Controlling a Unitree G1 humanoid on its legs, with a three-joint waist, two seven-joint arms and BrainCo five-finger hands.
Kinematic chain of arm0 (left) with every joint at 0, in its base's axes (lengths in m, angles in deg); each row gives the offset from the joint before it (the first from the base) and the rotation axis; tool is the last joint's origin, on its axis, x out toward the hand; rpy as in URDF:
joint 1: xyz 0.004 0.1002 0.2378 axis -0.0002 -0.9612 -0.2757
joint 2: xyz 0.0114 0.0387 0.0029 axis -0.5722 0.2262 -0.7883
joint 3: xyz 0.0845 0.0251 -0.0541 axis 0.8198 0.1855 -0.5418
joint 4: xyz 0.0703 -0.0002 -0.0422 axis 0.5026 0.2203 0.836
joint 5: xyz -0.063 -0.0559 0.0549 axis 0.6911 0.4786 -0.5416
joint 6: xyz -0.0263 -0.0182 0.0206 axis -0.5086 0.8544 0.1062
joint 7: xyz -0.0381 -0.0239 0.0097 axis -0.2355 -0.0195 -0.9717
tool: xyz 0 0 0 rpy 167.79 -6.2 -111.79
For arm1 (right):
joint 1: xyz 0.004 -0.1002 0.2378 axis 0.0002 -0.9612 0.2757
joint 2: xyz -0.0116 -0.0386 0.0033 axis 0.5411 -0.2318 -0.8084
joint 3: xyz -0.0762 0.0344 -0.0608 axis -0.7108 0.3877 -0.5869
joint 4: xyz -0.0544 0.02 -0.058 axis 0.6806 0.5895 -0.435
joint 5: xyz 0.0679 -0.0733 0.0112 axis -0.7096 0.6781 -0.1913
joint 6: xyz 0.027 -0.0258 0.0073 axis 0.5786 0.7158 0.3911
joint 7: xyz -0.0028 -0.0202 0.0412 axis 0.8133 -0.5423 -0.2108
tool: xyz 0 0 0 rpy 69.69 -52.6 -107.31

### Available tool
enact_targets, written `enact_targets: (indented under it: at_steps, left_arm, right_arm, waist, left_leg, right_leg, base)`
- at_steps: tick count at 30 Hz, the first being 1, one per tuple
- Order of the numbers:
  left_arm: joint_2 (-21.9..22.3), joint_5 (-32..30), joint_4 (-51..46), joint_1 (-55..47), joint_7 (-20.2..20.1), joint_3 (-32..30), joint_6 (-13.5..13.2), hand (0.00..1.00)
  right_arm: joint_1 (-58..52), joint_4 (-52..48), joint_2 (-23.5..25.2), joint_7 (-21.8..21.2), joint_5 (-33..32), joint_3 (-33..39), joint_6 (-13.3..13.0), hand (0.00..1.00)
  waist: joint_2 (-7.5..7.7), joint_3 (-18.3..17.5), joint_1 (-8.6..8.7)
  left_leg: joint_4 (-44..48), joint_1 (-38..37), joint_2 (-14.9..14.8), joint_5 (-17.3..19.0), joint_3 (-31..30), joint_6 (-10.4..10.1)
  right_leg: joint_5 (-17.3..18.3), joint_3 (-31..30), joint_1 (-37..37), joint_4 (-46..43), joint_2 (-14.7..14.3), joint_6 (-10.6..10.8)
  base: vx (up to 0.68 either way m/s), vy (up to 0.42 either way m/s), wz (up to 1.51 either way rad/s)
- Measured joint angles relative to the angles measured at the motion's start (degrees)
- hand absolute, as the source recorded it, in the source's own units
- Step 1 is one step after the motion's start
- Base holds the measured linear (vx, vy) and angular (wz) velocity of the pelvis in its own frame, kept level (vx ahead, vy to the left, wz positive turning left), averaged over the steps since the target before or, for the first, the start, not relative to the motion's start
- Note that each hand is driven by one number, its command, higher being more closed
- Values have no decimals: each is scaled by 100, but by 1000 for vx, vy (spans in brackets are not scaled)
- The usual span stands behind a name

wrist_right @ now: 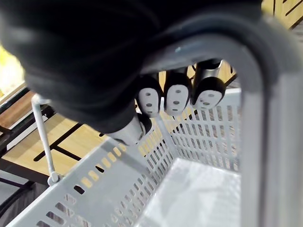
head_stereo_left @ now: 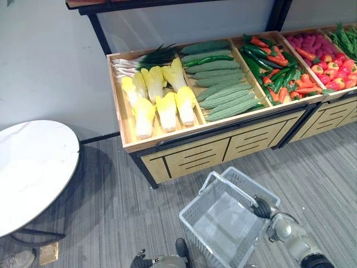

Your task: Pick vegetable in the basket

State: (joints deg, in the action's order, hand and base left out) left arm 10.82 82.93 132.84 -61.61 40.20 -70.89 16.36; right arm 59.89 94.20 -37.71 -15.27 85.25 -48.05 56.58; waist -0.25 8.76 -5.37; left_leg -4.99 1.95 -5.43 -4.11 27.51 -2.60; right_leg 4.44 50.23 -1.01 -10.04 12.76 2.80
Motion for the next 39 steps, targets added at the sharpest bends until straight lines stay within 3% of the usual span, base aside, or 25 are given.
enact_targets:
  at_steps: [8,9,15,21,25,29,35,39]
  left_arm:
    - [-39,-5,-18,14,-10,15,-8,0]
    - [-173,-175,-26,17,-10,70,-43,0]
    - [-173,-173,-26,17,-11,70,-43,0]
    - [-180,-170,-12,47,-59,72,-43,0]
    - [-179,-157,42,27,-100,129,-42,0]
    - [-181,-157,148,25,-133,140,-47,0]
    - [-182,-142,244,24,-189,283,-44,0]
    - [-182,-113,239,79,-188,406,-46,0]
  right_arm:
    - [-66,5,4,-77,-6,-112,-3,100]
    - [-72,204,141,-72,-3,-152,-58,100]
    - [-73,204,138,-72,-5,-137,-58,100]
    - [-233,189,-20,-97,-224,540,-80,100]
    - [-226,188,-507,-91,-480,1084,-63,100]
    - [-225,216,-734,-70,-647,1205,6,100]
    - [-220,508,-734,-70,-647,1201,35,100]
    - [-219,523,-742,-40,-647,1202,53,100]
  waist:
    - [101,-50,-3]
    - [157,-96,-11]
    - [144,-89,9]
    - [90,-106,84]
    - [-27,-171,232]
    - [-63,-194,348]
    - [-81,-198,369]
    - [-109,-177,432]
  left_leg:
    - [-73,64,-22,-86,-181,24]
    - [-69,88,4,-139,-410,-6]
    - [-69,85,-3,-139,-397,-6]
    - [-81,-25,-44,-141,-394,-5]
    - [-90,-20,-58,-164,-402,5]
    - [-91,-22,-50,-194,-451,21]
    - [-90,-16,-13,-247,-635,73]
    - [-90,30,65,-253,-833,43]
  right_leg:
    - [26,-35,-83,-6,-93,-40]
    - [50,-214,-67,-36,-105,-67]
    - [41,-259,-72,-27,-120,-77]
    - [-6,-1510,-79,85,-415,-60]
    - [-7,-2265,-162,115,-563,-52]
    - [-7,-2411,-164,195,-632,-52]
    - [1,-2562,-197,114,-653,-57]
    - [259,-2841,-401,-336,-543,-44]
  base:
    - [25,-52,0]
    - [39,-32,3]
    - [0,-1,-1]
    - [24,-31,-1]
    - [8,-1,-1]
    - [25,-6,-5]
    - [24,3,2]
    - [12,6,28]
